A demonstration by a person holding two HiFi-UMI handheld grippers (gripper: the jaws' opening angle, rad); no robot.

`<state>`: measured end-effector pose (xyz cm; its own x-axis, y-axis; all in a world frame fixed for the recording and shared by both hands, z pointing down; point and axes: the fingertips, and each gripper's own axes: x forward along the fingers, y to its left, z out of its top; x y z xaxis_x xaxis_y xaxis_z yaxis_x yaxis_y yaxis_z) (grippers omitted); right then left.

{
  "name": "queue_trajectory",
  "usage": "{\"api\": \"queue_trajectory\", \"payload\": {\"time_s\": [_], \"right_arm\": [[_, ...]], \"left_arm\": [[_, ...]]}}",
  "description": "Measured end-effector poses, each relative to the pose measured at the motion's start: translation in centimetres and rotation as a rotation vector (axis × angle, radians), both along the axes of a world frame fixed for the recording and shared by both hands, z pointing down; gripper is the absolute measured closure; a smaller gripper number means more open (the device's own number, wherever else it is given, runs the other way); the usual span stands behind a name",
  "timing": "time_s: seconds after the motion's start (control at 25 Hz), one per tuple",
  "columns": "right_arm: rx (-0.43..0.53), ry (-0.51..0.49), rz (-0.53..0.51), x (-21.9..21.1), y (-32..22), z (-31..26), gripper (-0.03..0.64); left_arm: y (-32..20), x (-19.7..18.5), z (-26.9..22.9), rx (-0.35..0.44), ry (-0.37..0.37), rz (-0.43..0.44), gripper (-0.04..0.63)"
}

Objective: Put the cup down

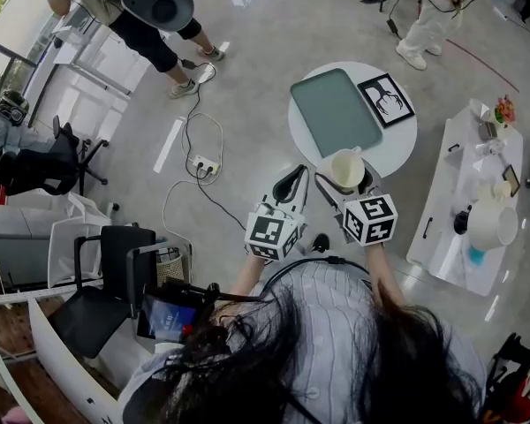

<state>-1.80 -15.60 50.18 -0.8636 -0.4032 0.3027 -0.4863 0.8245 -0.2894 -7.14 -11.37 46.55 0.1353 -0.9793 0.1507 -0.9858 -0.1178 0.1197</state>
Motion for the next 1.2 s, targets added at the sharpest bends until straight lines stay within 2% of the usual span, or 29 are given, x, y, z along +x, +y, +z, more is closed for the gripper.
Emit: {"api": "queue_trajectory", "payload": {"time_s": [0.32, 0.52, 0.6, 0.92, 1.2], "right_arm": [[-0.016, 0.004, 0.045, -0.2, -1.5, 0.6, 0.212], [-0.026, 0.004, 0.117, -1.0, -4.4, 1.1, 0.212], [-0.033, 0.003, 0.161, -1.2, -6.1, 1.4, 0.212], [-0.058, 0.025, 0.31, -3.6, -12.8, 2.5, 0.212], [-0.066, 0.07, 0.393, -4.4, -16.5, 3.8, 0.212]], "left_arm": [[-2.7, -0.2, 0.1, 0.002, -0.005, 0.065, 0.572], [-6.0, -1.0, 0.5, -0.001, -0.095, 0.158, 0.572], [-7.8, -1.3, 0.5, 0.007, -0.107, 0.207, 0.572], [-15.7, -4.9, 0.0, 0.016, -0.087, 0.325, 0.572], [-19.3, -6.4, 1.4, -0.018, -0.049, 0.395, 0.573]]}}
